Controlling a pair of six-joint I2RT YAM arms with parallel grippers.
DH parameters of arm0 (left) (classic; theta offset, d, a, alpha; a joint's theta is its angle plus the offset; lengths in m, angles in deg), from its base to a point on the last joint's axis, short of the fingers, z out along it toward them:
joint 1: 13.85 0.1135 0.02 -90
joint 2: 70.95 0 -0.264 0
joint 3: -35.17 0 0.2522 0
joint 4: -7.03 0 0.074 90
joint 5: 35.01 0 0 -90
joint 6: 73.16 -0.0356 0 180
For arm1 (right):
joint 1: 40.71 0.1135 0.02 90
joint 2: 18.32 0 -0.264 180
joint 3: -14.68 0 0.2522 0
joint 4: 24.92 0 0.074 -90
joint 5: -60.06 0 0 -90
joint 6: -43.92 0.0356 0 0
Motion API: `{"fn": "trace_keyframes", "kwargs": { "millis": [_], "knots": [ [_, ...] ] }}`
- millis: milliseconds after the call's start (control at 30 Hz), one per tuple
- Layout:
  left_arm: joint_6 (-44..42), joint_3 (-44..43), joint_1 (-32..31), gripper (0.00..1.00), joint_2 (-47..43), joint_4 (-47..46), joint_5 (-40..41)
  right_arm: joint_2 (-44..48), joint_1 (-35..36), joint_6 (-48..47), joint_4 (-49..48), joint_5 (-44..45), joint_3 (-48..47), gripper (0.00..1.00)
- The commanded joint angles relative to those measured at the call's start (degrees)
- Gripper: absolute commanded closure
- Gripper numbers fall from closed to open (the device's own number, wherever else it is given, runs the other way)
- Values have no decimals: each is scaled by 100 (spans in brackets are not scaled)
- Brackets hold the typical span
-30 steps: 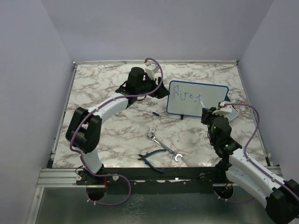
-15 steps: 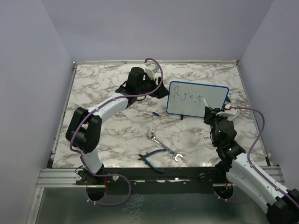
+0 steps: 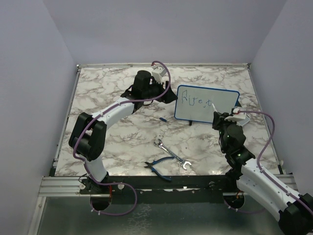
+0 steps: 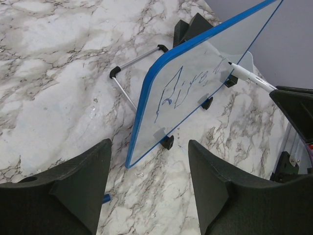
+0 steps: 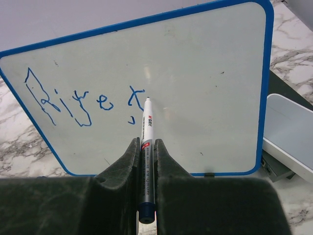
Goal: Write a sentence on the whiteboard
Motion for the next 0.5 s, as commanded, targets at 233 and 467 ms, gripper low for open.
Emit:
{"fn": "trace_keyframes", "kwargs": {
  "millis": [233, 467],
  "knots": [
    [-4, -10, 0, 35, -99, 29, -160, -255, -34, -189, -492, 98, -4, 99],
    [-7, -13, 0, 35, -100, 30, -163, -444, -31, -245, -624, 151, -27, 99]
  ]
}}
